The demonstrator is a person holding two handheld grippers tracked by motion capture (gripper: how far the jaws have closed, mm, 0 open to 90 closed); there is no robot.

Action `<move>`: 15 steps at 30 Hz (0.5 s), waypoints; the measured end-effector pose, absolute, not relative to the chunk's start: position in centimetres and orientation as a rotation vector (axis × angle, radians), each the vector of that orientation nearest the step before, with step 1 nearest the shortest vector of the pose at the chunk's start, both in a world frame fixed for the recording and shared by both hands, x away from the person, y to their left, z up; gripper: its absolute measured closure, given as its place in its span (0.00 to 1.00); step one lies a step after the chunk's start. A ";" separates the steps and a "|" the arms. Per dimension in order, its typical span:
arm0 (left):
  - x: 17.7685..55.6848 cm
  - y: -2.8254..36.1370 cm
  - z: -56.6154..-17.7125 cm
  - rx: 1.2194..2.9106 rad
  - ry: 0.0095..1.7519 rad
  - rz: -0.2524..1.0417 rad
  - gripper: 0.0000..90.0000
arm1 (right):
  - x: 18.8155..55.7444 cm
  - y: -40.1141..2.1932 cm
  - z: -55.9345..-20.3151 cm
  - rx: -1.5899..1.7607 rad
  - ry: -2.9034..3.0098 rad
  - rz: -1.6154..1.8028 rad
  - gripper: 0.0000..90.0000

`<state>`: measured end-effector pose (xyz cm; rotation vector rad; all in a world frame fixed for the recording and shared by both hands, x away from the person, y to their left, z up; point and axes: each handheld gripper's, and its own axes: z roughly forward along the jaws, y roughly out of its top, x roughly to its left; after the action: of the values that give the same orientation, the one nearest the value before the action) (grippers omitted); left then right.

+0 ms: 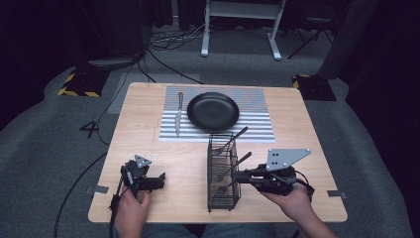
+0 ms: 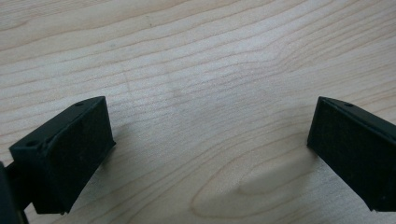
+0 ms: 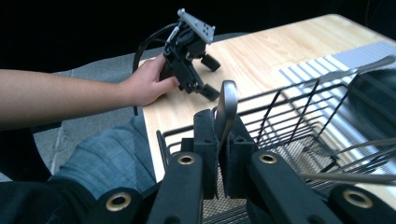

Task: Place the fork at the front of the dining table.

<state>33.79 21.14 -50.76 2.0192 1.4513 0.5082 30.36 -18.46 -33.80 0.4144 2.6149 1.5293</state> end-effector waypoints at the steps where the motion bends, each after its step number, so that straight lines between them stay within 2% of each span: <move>1: 33.8 21.1 -50.8 2.019 1.451 0.508 0.00 | 30.3 -18.6 -33.5 0.408 2.608 1.529 0.96; 15: 33.8 21.1 -50.8 2.020 1.451 0.508 0.00 | 30.1 -22.8 -28.3 0.401 2.511 1.620 0.96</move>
<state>33.79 21.14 -50.76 2.0195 1.4512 0.5081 30.10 -22.81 -28.29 0.4010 2.5112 1.6203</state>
